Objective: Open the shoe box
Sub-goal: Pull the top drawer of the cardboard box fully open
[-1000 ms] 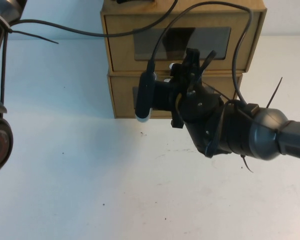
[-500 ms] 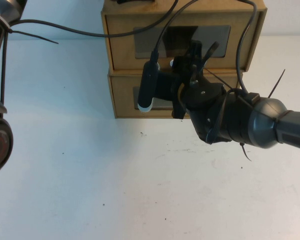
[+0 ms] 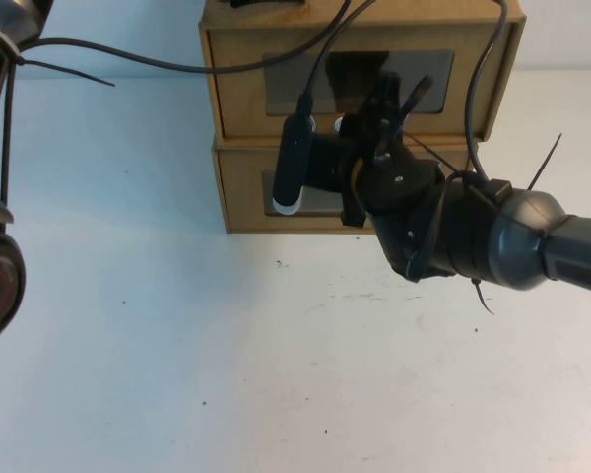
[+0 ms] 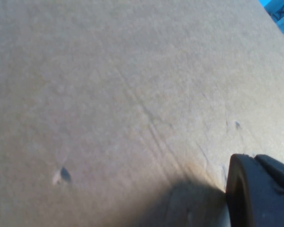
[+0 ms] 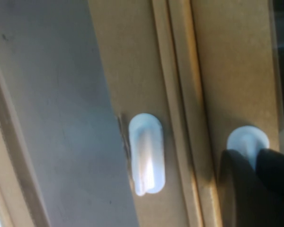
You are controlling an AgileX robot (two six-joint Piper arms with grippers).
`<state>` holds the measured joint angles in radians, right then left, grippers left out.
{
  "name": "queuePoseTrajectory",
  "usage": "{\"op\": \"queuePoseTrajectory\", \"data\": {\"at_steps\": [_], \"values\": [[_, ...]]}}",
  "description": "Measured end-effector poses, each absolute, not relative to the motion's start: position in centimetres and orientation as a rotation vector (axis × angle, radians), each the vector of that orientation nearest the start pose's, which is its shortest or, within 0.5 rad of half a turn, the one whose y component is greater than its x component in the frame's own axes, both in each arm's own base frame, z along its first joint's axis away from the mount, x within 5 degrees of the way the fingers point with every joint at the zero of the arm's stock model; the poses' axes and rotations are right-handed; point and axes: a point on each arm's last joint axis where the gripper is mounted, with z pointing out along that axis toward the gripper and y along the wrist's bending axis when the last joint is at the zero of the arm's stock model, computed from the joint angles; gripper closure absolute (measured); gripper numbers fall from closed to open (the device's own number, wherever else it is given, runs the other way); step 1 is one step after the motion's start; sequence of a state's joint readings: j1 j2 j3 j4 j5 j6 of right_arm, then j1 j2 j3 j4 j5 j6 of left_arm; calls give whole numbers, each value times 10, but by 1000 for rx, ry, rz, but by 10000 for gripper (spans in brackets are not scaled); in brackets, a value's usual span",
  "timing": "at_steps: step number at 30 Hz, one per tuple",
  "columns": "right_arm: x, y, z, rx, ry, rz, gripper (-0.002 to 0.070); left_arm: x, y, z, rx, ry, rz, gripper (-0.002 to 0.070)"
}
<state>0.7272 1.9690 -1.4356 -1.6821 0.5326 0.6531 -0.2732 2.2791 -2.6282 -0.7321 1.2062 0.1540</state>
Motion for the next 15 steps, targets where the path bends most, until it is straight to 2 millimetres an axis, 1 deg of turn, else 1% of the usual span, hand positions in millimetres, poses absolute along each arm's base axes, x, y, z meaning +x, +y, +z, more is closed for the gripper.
{"op": "queuePoseTrajectory", "data": {"at_steps": [3, 12, 15], "values": [[370, 267, 251, -1273, 1494, -729, 643, 454, -186, 395, 507, 2178, -985, 679], [370, 267, 251, -1274, 1493, -730, 649, 454, -186, 395, 507, 2178, -987, 679], [370, 267, 252, -1274, 1491, -730, 662, 454, -186, 395, 507, 2178, -988, 679]]}}
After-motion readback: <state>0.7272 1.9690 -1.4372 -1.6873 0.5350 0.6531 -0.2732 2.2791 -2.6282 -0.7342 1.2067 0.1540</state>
